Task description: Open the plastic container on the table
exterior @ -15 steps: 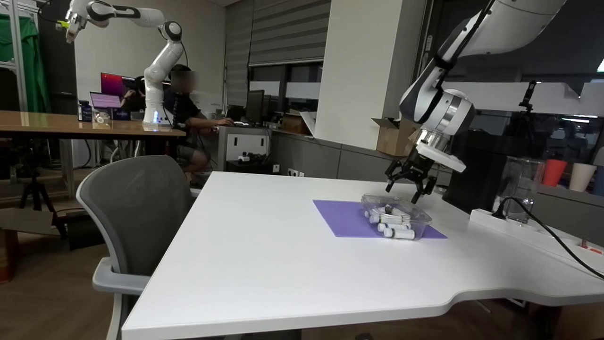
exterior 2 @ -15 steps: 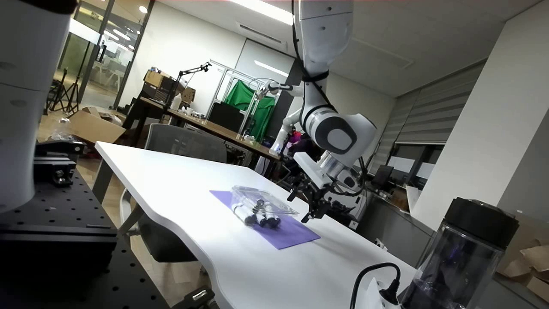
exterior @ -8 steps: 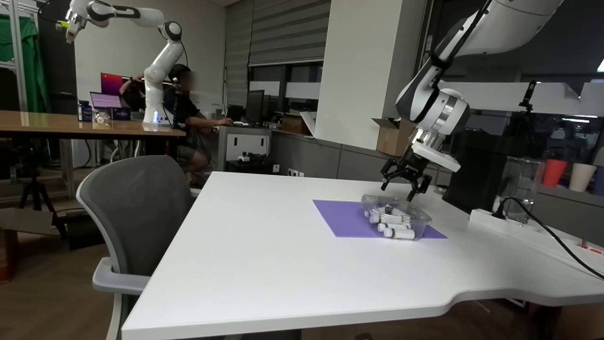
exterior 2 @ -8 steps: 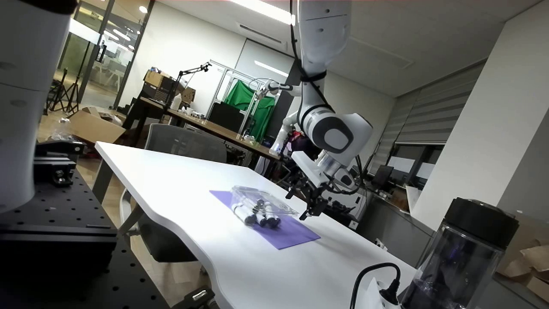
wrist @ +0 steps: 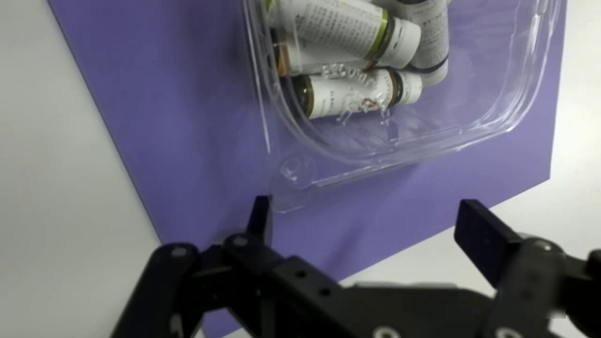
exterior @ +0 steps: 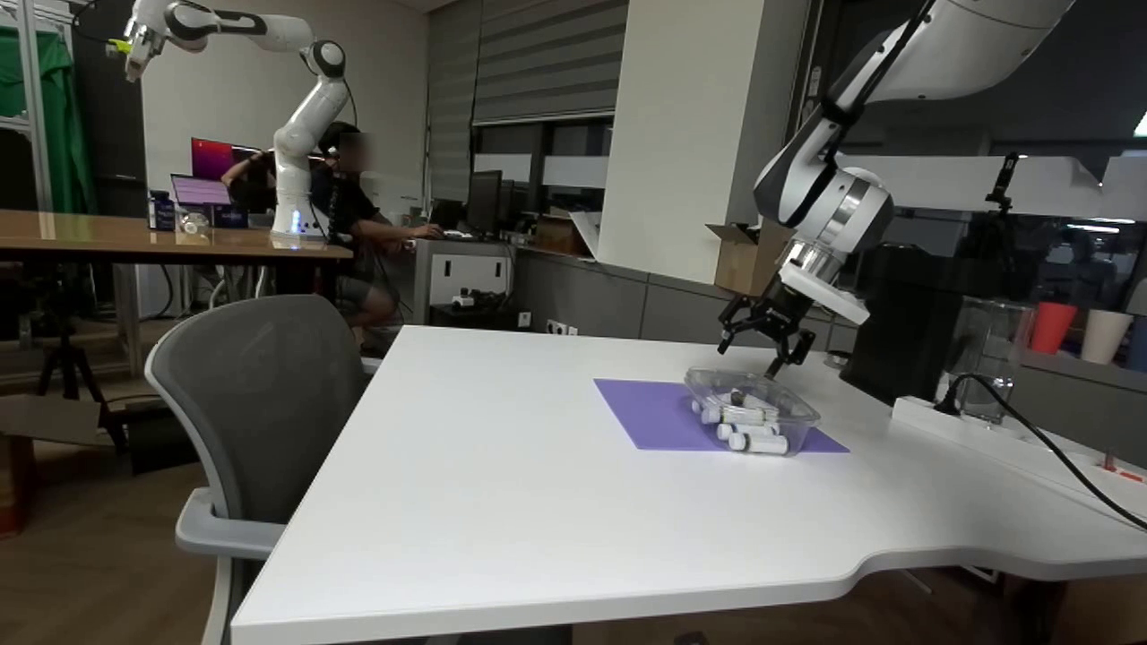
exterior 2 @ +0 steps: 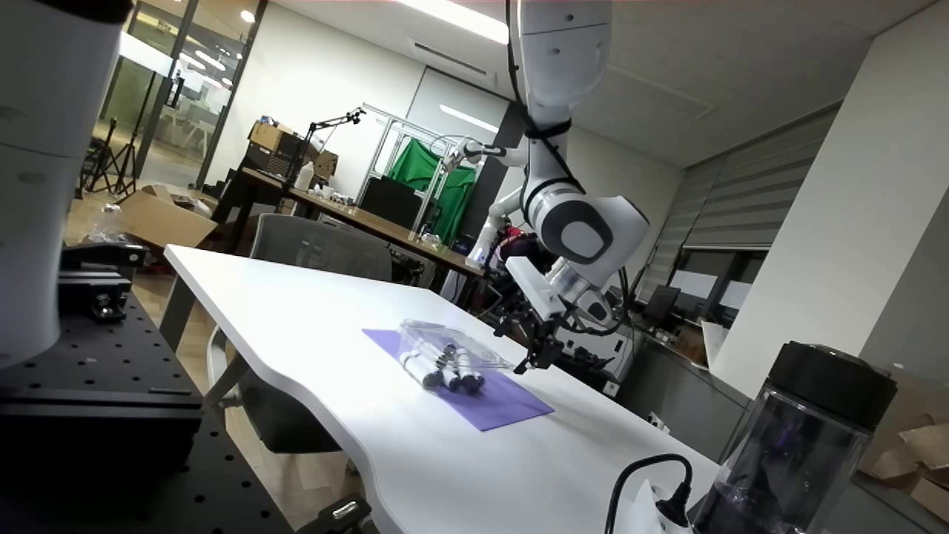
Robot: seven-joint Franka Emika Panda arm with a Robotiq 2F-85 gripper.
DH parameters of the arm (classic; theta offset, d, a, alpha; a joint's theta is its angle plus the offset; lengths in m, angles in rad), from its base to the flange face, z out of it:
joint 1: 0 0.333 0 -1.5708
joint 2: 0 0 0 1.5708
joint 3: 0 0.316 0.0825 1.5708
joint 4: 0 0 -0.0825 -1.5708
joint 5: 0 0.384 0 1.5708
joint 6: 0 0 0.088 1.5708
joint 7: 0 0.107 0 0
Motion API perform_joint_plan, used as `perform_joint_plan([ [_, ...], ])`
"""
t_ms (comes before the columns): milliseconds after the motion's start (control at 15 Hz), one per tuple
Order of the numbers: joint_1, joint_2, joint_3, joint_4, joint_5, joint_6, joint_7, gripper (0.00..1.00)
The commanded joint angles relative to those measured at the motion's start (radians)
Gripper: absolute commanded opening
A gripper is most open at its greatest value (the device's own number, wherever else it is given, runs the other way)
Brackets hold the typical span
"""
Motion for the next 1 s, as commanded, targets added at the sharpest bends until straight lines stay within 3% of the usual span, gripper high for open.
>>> perform_joint_plan([
  [0, -0.024, -0.003, 0.017, 0.026, 0.028, -0.057, 0.029, 1.00],
  [533, -0.027, -0.007, 0.015, 0.062, 0.059, -0.115, 0.040, 1.00],
  [933, -0.028, 0.008, 0.001, 0.147, 0.095, -0.338, 0.098, 1.00],
])
